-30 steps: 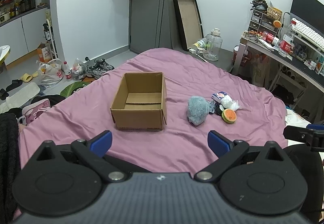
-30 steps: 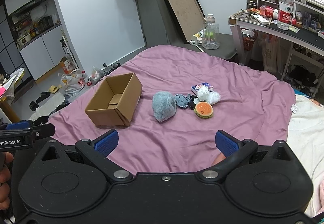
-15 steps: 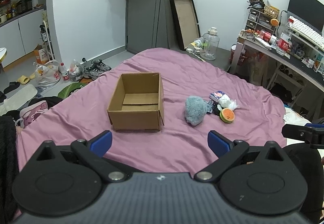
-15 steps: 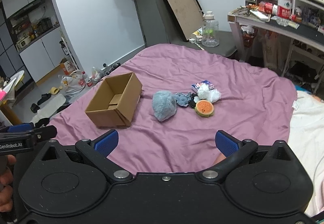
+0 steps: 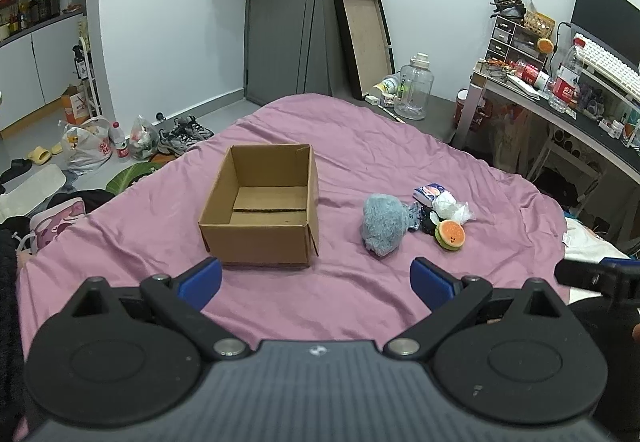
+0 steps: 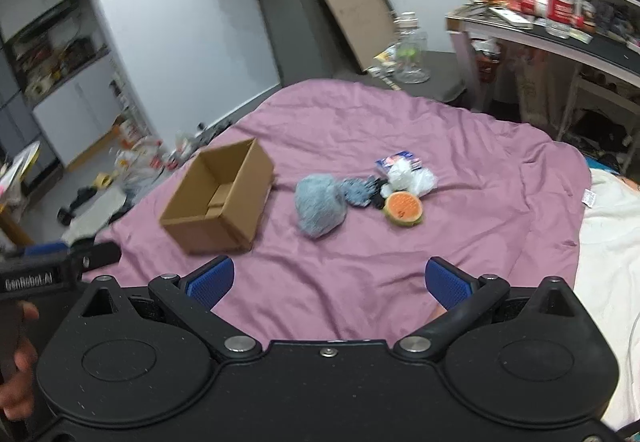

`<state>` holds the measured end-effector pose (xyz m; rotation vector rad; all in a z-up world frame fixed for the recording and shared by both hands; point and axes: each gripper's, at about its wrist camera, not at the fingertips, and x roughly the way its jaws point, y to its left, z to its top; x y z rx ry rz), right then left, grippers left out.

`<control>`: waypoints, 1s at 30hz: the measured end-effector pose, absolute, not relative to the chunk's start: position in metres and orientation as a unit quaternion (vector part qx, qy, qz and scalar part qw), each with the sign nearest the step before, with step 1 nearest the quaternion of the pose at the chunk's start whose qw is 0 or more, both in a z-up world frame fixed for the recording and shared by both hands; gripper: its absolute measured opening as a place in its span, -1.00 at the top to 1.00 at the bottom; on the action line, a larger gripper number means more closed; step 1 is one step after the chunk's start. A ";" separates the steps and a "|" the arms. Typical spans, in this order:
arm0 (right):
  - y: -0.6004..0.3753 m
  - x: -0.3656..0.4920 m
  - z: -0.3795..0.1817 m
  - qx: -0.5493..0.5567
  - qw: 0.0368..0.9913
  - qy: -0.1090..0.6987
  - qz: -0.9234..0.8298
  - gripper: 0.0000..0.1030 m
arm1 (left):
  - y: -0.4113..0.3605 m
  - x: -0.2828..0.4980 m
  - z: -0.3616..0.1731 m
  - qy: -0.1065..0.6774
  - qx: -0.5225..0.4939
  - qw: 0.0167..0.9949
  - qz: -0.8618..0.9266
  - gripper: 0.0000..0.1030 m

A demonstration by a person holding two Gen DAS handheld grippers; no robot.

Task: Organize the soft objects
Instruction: 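Reach the left tool to the fluffy grey-blue plush and close on it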

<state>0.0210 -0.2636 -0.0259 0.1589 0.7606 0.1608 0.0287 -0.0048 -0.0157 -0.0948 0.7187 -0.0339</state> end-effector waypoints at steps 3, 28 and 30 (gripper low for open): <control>-0.273 0.028 -0.031 0.106 0.921 0.368 0.070 -1.00 | -0.007 0.037 -0.021 0.352 -0.044 0.935 -0.012 -0.94; -0.296 0.097 -0.076 0.170 0.905 0.385 0.057 -0.99 | -0.031 0.122 -0.055 0.411 -0.036 0.910 -0.033 -0.93; -0.298 0.103 -0.081 0.174 0.904 0.386 0.057 -0.97 | -0.034 0.129 -0.057 0.411 -0.040 0.910 -0.036 -0.92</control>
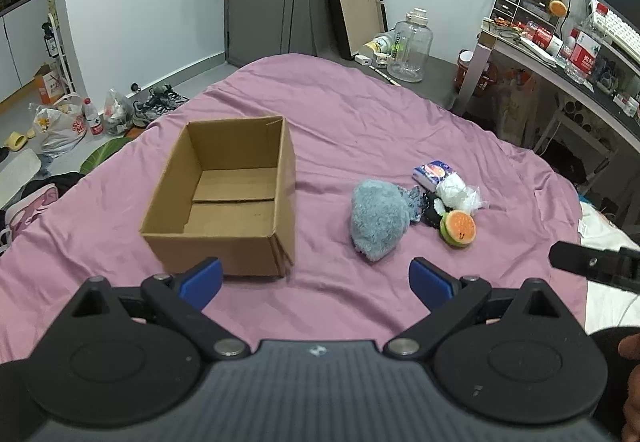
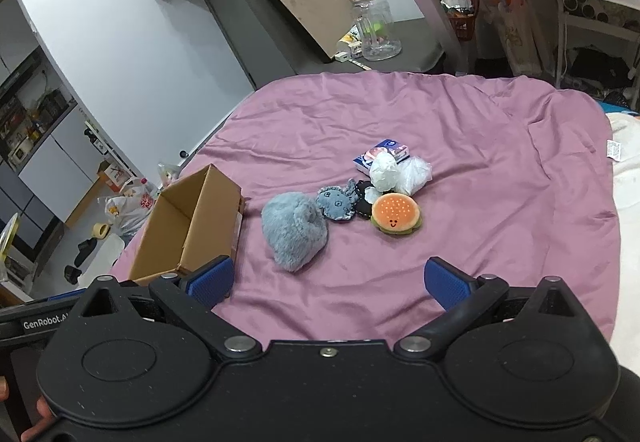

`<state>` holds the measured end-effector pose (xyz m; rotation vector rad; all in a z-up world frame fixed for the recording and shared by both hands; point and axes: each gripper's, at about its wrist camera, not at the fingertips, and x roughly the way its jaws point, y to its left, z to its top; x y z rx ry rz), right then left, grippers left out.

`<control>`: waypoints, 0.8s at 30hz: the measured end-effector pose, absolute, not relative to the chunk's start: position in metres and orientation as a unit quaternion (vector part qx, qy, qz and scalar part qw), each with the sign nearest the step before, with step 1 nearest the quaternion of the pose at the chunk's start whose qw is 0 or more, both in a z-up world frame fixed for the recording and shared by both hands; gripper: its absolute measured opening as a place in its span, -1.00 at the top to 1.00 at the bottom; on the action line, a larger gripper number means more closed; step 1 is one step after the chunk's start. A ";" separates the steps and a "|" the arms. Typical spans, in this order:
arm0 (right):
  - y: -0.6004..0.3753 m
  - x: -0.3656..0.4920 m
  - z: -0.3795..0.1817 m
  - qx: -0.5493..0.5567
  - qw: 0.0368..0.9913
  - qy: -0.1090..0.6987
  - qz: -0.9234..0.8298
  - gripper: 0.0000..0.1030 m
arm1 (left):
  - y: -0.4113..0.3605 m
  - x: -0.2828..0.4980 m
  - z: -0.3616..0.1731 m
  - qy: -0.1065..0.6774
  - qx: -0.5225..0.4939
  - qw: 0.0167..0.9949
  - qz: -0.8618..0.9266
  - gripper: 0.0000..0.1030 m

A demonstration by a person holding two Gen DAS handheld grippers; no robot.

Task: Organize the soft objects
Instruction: 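Reach the left tool to the fluffy grey-blue plush and close on it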

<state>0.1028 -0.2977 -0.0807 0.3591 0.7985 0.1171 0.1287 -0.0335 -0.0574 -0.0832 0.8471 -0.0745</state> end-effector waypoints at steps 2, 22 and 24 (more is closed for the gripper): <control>-0.300 0.109 -0.086 0.179 0.902 0.390 0.056 -0.92 | -0.037 0.135 -0.060 0.411 -0.038 0.910 -0.036 -0.92; -0.321 0.185 -0.149 0.292 0.849 0.434 0.073 -0.24 | -0.072 0.211 -0.095 0.421 -0.063 0.904 -0.043 -0.46; -0.325 0.193 -0.156 0.307 0.842 0.438 0.068 -0.14 | -0.078 0.218 -0.099 0.425 -0.064 0.902 -0.047 -0.43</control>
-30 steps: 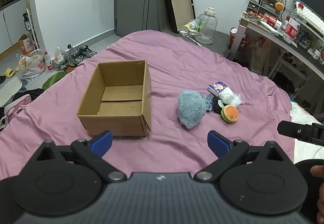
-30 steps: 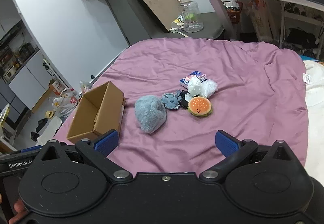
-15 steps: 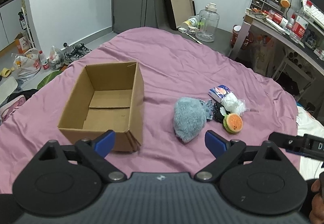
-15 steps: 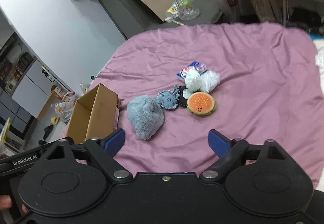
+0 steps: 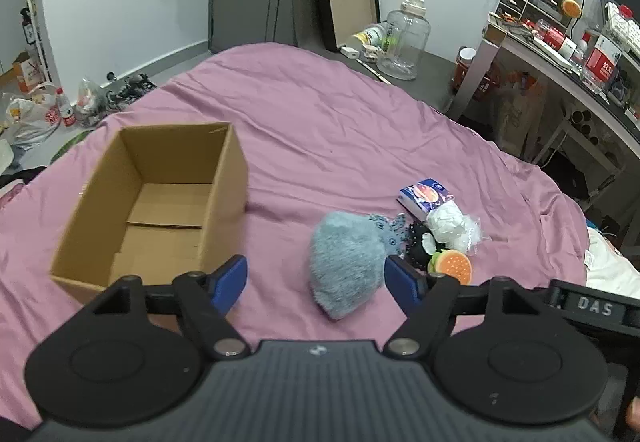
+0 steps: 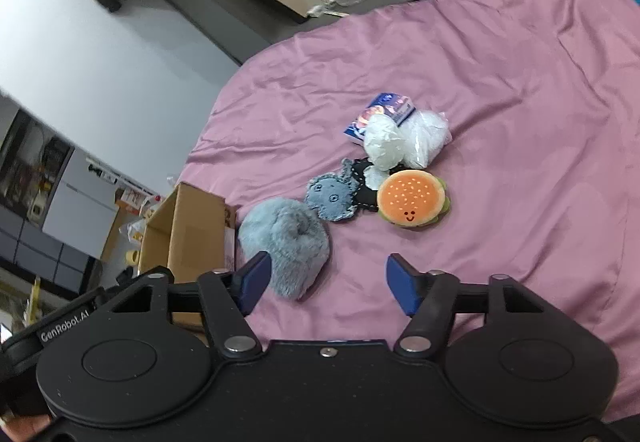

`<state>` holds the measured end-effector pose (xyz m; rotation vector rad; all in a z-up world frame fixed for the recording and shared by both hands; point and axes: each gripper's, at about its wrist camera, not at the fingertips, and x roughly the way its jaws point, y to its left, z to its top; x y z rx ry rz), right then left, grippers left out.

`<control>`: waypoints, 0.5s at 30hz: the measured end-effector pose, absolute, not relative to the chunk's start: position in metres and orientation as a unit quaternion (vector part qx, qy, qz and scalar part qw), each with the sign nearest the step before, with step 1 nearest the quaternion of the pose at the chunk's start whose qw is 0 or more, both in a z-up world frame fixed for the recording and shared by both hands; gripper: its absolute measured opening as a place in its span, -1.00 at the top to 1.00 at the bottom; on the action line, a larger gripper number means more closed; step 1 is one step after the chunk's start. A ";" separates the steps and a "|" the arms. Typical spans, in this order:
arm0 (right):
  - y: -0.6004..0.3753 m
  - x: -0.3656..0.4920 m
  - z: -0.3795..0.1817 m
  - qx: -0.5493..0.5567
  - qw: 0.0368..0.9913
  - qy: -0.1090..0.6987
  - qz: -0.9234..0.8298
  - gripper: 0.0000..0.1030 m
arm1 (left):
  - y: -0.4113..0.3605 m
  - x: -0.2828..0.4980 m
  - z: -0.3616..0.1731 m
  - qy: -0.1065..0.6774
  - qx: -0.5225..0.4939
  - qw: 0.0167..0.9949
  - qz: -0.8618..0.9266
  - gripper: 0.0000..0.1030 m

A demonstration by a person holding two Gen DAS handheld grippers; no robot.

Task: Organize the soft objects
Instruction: 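Reach the left tool to the fluffy grey-blue plush and close on it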

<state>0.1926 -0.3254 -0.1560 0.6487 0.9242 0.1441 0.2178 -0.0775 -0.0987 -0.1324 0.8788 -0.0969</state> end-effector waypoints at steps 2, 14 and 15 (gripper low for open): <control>-0.329 0.198 -0.162 0.324 0.836 0.438 0.066 -0.08 | -0.083 0.224 -0.103 0.428 -0.066 0.900 -0.051 -0.41; -0.340 0.235 -0.202 0.387 0.794 0.467 0.055 0.26 | -0.118 0.260 -0.137 0.453 -0.084 0.886 -0.048 -0.11; -0.340 0.238 -0.205 0.389 0.791 0.469 0.052 0.26 | -0.120 0.263 -0.140 0.454 -0.085 0.886 -0.048 -0.09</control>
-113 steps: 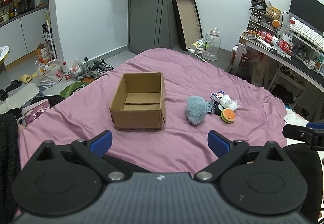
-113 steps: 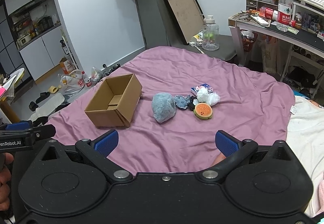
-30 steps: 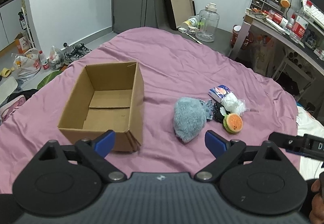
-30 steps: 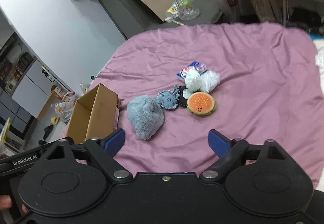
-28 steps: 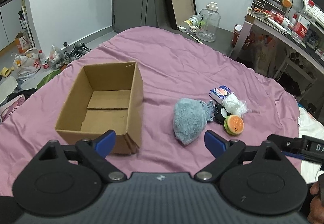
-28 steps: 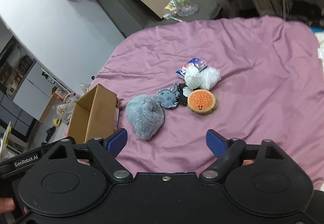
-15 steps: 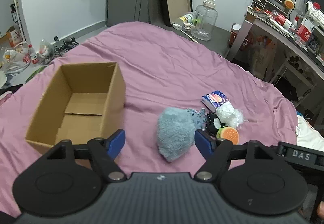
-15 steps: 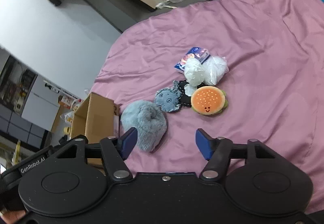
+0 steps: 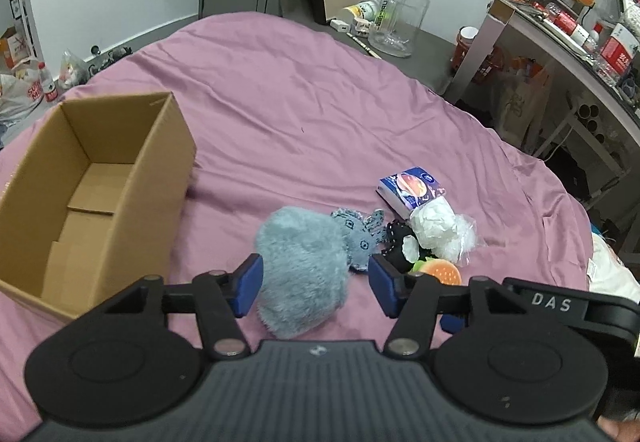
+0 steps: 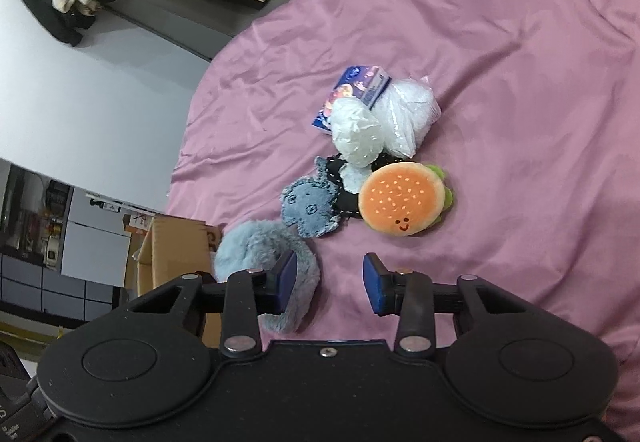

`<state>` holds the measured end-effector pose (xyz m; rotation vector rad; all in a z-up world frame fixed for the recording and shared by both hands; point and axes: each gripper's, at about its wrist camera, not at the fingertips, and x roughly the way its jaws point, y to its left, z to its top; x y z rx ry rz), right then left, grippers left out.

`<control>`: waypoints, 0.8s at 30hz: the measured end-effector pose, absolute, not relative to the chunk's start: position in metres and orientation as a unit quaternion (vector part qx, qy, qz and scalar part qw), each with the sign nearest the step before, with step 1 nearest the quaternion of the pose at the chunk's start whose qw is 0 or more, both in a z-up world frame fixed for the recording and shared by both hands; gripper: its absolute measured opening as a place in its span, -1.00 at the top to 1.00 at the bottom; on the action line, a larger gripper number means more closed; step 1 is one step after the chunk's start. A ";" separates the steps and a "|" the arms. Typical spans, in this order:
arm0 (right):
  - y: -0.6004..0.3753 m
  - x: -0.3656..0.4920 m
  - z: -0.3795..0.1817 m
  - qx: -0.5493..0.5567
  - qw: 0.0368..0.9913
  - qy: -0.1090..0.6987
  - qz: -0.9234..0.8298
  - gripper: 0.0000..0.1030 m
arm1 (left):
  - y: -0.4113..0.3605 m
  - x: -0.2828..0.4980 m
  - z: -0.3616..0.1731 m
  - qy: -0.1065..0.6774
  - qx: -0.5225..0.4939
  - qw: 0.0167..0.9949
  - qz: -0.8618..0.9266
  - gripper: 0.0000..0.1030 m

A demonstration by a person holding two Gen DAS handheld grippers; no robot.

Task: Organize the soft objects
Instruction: 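Reach the left tool to the fluffy grey-blue plush and close on it, then carry the fluffy plush with the left tool over the cardboard box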

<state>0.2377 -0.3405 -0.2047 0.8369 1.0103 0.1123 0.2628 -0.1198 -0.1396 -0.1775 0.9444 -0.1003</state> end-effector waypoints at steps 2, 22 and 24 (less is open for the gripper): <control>-0.341 0.242 -0.210 0.396 0.785 0.474 0.049 0.26 | -0.123 0.268 -0.145 0.458 -0.083 0.884 -0.038 -0.05; -0.308 0.286 -0.240 0.388 0.761 0.516 0.067 0.25 | -0.099 0.292 -0.183 0.487 -0.097 0.868 0.024 0.16; -0.302 0.291 -0.240 0.385 0.761 0.517 0.075 0.25 | -0.094 0.292 -0.183 0.486 -0.105 0.867 0.022 0.21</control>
